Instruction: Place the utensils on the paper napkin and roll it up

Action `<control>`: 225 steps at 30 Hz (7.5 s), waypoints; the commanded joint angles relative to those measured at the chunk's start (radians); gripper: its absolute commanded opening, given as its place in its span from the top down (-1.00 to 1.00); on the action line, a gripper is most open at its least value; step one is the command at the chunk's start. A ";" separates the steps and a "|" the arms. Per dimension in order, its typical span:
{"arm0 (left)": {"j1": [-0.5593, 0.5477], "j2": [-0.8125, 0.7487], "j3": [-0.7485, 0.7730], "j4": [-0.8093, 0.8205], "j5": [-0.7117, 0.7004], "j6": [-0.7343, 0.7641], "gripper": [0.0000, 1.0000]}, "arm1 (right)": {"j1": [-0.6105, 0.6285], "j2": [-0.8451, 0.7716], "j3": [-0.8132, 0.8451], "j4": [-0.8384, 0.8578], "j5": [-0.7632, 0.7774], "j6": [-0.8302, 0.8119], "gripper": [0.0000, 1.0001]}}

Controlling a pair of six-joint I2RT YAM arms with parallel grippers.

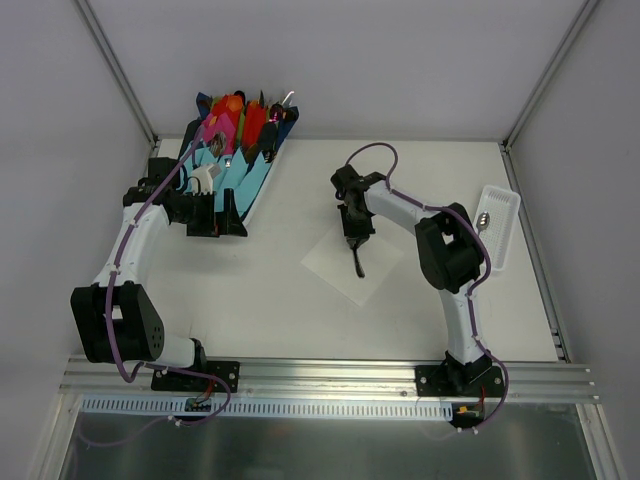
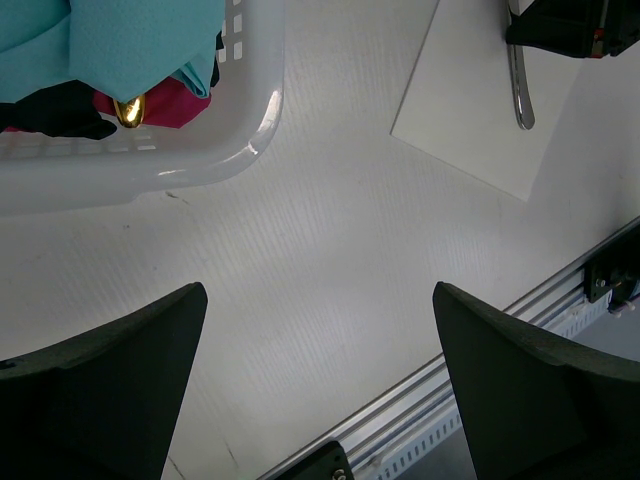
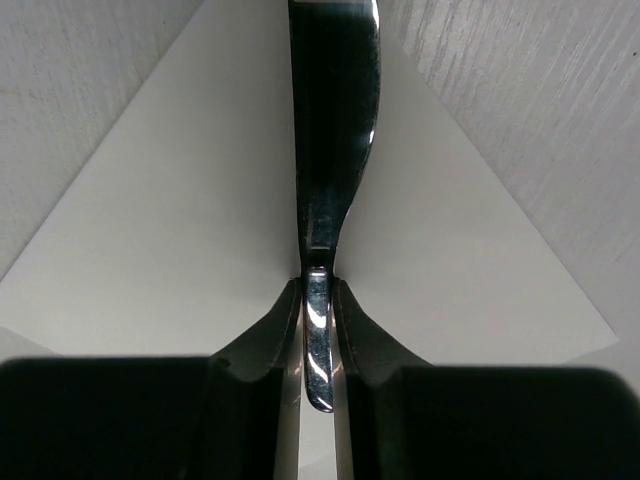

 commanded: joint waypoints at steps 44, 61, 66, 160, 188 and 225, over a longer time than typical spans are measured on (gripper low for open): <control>0.008 -0.002 0.056 -0.019 0.021 0.034 -0.97 | -0.867 -0.483 -0.180 -0.035 -0.054 -0.130 0.38; 0.008 0.045 0.051 -0.019 0.018 0.028 -0.97 | -0.912 -0.196 -0.146 0.045 -0.139 -0.131 0.43; 0.008 0.053 0.051 -0.019 0.016 0.030 -0.97 | -0.912 -0.149 -0.154 0.071 -0.169 -0.130 0.42; 0.008 0.028 0.043 -0.025 0.007 0.024 -0.97 | 0.022 0.025 0.042 -0.069 -0.008 0.062 0.85; 0.008 0.007 0.059 -0.028 -0.007 0.037 -0.97 | 0.025 -0.118 0.090 -0.069 -0.056 0.093 0.56; -0.885 -0.091 -0.303 0.538 -0.280 0.445 0.06 | -0.196 -0.380 -0.721 0.447 -0.290 0.260 1.00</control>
